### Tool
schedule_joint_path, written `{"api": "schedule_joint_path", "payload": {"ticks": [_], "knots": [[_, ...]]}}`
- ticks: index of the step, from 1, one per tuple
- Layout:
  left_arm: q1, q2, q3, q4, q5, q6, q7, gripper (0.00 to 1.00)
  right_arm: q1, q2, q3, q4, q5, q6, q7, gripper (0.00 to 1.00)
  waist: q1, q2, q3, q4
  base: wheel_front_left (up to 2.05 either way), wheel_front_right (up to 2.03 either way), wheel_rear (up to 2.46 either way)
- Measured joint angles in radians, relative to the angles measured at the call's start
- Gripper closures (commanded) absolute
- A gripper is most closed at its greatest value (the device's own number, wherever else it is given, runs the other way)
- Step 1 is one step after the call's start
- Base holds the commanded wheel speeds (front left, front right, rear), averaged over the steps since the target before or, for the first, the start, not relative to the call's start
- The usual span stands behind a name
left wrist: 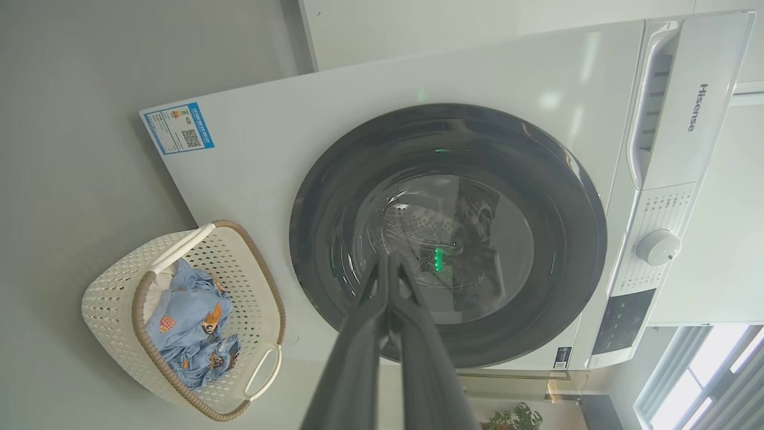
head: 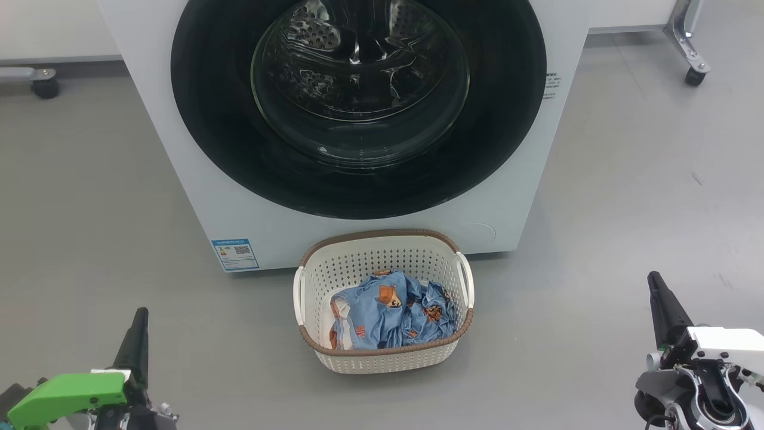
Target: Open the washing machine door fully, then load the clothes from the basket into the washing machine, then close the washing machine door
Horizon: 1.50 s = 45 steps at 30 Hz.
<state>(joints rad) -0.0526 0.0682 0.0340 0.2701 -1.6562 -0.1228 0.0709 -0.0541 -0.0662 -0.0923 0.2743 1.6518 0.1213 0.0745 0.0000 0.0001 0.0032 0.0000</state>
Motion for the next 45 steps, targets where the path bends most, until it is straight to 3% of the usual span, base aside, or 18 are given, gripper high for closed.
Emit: {"api": "schedule_joint_path", "payload": {"ticks": [28, 29, 33, 45], "knots": [[0.003, -0.002, 0.0, 0.007, 0.001, 0.0, -0.001, 1.0, 0.003, 0.003, -0.002, 0.006, 0.0, 0.0, 0.0, 1.0, 0.0, 0.0, 0.0, 0.0, 0.0, 0.0, 0.0], [0.01, -0.007, -0.001, 0.017, 0.001, 0.0, -0.001, 0.0, 0.009, 0.008, -0.001, 0.016, 0.0, 0.0, 0.0, 0.0, 0.0, 0.0, 0.0, 0.0, 0.0, 0.0, 0.0], [0.049, -0.027, -0.006, 0.049, 0.0, 0.0, -0.001, 0.0, 0.048, 0.03, 0.002, 0.046, 0.0, -0.001, -0.001, 0.0, 0.0, 0.0, 0.0, 0.0, 0.0, 0.0, 0.0], [0.047, -0.009, -0.005, 0.012, 0.013, 0.0, -0.002, 0.0, 0.041, 0.016, 0.021, 0.027, -0.076, -0.001, -0.03, 0.0, 0.0, -0.0001, 0.001, 0.001, 0.0, 0.0, 0.0]]}}
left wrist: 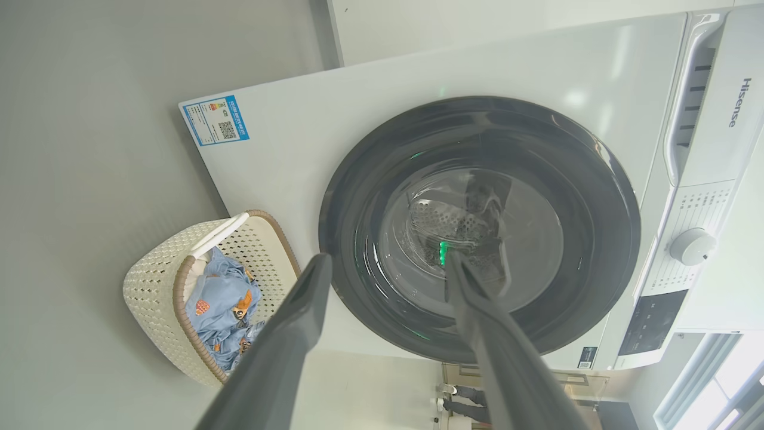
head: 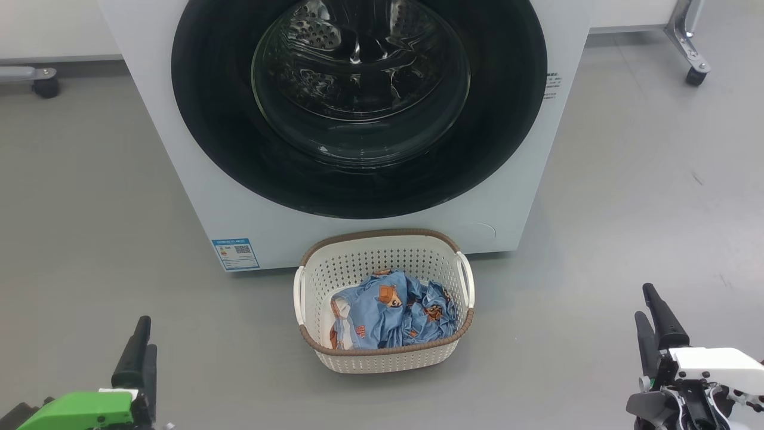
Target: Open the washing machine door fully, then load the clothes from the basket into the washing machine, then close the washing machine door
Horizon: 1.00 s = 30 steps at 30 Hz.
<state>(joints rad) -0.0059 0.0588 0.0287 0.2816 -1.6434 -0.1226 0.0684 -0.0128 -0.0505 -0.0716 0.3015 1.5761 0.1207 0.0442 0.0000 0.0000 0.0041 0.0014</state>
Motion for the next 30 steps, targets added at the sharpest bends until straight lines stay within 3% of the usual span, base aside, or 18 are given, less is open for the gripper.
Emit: {"api": "schedule_joint_path", "payload": {"ticks": [19, 30], "knots": [[-0.003, 0.075, -0.048, -0.052, 0.168, 0.0, -0.076, 0.0, -0.025, -0.043, 0.07, -0.022, -0.253, -0.011, -0.066, 0.0, 0.0, 0.0, 0.003, -0.002, 0.0, 0.0, 0.0], [-0.003, 0.147, -0.111, -0.062, 0.313, 0.0, -0.127, 0.0, -0.034, -0.06, 0.111, -0.037, -0.439, -0.044, -0.1, 0.0, 0.0, 0.0, 0.003, -0.003, 0.0, 0.0, 0.0]]}}
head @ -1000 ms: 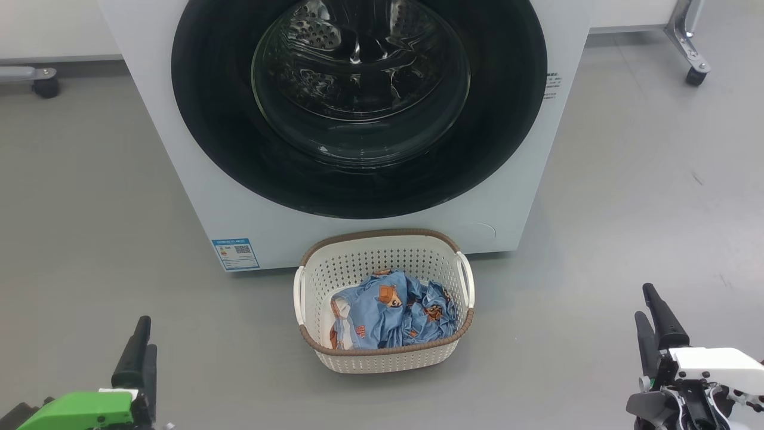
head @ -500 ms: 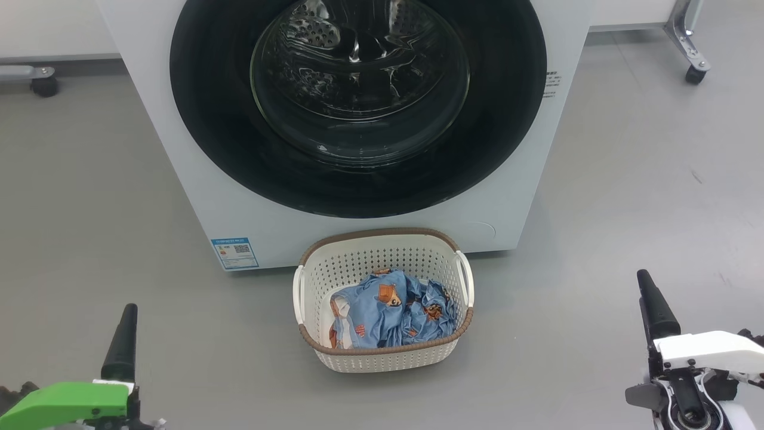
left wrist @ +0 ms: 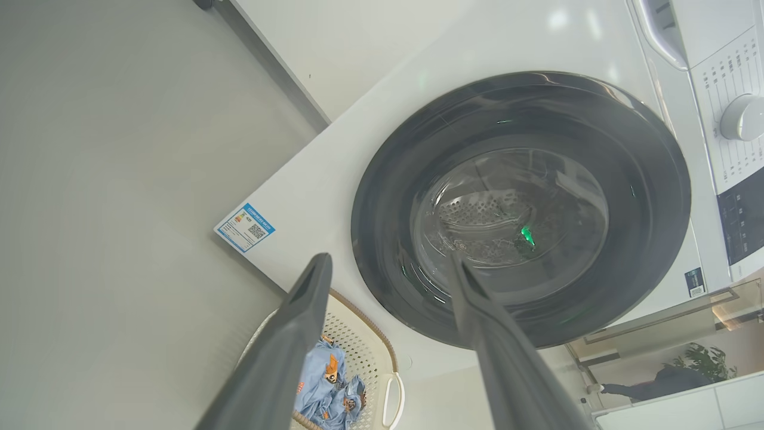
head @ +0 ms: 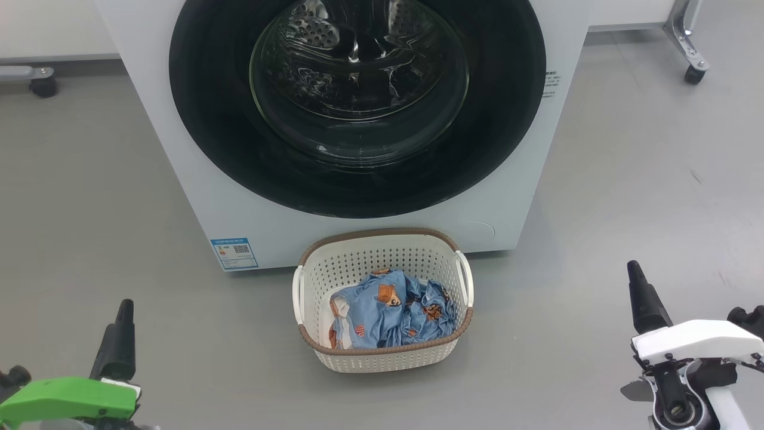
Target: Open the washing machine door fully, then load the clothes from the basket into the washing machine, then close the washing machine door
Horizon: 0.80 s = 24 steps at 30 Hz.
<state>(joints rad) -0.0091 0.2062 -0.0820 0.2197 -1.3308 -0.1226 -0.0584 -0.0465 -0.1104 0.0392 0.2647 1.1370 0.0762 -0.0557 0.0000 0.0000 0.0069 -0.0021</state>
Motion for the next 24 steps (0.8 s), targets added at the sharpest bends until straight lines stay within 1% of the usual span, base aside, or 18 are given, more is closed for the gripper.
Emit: {"api": "schedule_joint_path", "payload": {"ticks": [8, 10, 13, 20, 22, 24], "knots": [[0.0, 0.041, -0.047, 0.007, 0.119, 0.0, -0.028, 0.0, -0.006, -0.019, 0.046, -0.001, -0.159, -0.021, -0.023, 0.0, 0.0, 0.0, 0.0, 0.0, 0.0, 0.0, 0.0], [0.0, 0.047, -0.053, 0.008, 0.133, 0.0, -0.032, 0.0, -0.006, -0.024, 0.058, -0.001, -0.2, -0.027, -0.03, 0.0, 0.0, 0.0, 0.0, 0.001, 0.0, 0.0, 0.0], [0.0, 0.057, -0.061, 0.01, 0.18, 0.0, -0.041, 0.0, -0.008, -0.026, 0.067, -0.002, -0.251, -0.045, -0.04, 0.0, 0.0, 0.0001, 0.0, 0.001, 0.0, 0.0, 0.0], [-0.012, 0.075, -0.063, 0.01, 0.279, 0.0, -0.067, 0.0, -0.012, -0.025, 0.081, -0.021, -0.362, -0.072, -0.065, 0.0, 0.0, 0.0, -0.002, 0.0, 0.0, 0.0, 0.0], [-0.013, 0.077, -0.064, 0.01, 0.315, 0.0, -0.074, 0.0, -0.012, -0.022, 0.086, -0.021, -0.408, -0.088, -0.074, 0.0, 0.0, 0.0, -0.003, -0.001, 0.0, 0.0, 0.0], [-0.013, 0.078, -0.064, 0.01, 0.339, 0.0, -0.08, 0.0, -0.012, -0.021, 0.09, -0.019, -0.432, -0.089, -0.077, 0.0, 0.0, 0.0, -0.004, -0.002, 0.0, 0.0, 0.0]]}}
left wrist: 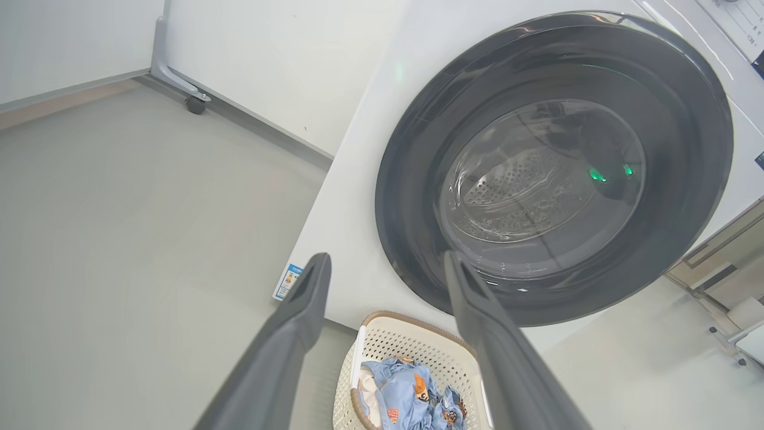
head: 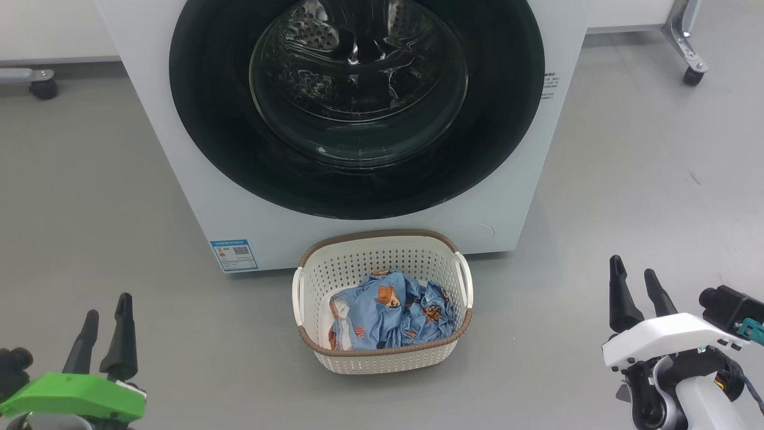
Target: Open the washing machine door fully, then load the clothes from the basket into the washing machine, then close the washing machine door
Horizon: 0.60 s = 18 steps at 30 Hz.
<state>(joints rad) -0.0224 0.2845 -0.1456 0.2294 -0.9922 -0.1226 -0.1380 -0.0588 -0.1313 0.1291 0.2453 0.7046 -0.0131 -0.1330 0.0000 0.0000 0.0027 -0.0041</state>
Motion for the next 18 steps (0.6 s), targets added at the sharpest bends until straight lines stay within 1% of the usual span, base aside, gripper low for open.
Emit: {"api": "schedule_joint_path", "payload": {"ticks": [1, 3, 7, 10, 13, 14, 18], "knots": [[-0.001, 0.0, 0.001, -0.001, 0.014, 0.0, -0.005, 0.0, 0.0, 0.002, 0.0, 0.002, -0.014, -0.008, -0.006, 0.0, 0.0, 0.0, -0.001, 0.0, 0.0, 0.0, 0.0], [-0.002, 0.002, 0.001, -0.001, 0.034, 0.0, -0.01, 0.0, 0.0, 0.002, 0.002, 0.007, -0.038, -0.009, -0.009, 0.0, 0.0, 0.0, -0.002, -0.001, 0.0, 0.0, 0.0], [-0.004, 0.011, 0.015, -0.003, 0.1, 0.0, -0.023, 0.0, 0.0, -0.001, 0.007, 0.009, -0.104, -0.025, -0.024, 0.0, 0.0, 0.0, -0.004, -0.003, 0.0, 0.0, 0.0], [-0.004, 0.019, 0.015, 0.003, 0.149, 0.0, -0.032, 0.0, 0.0, -0.003, 0.015, 0.008, -0.15, -0.026, -0.033, 0.0, 0.0, 0.0, -0.006, -0.004, 0.0, 0.0, 0.0], [-0.004, 0.024, 0.015, 0.005, 0.183, 0.0, -0.041, 0.0, 0.0, -0.011, 0.032, 0.008, -0.207, -0.034, -0.042, 0.0, 0.0, 0.0, -0.007, -0.005, 0.0, 0.0, 0.0], [-0.004, 0.024, 0.015, 0.005, 0.183, 0.0, -0.041, 0.0, 0.0, -0.011, 0.032, 0.008, -0.207, -0.034, -0.042, 0.0, 0.0, 0.0, -0.007, -0.005, 0.0, 0.0, 0.0], [-0.004, 0.029, 0.013, 0.01, 0.233, 0.0, -0.052, 0.0, -0.001, -0.02, 0.047, 0.008, -0.271, -0.042, -0.056, 0.0, 0.0, 0.0, -0.008, -0.004, 0.0, 0.0, 0.0]]}}
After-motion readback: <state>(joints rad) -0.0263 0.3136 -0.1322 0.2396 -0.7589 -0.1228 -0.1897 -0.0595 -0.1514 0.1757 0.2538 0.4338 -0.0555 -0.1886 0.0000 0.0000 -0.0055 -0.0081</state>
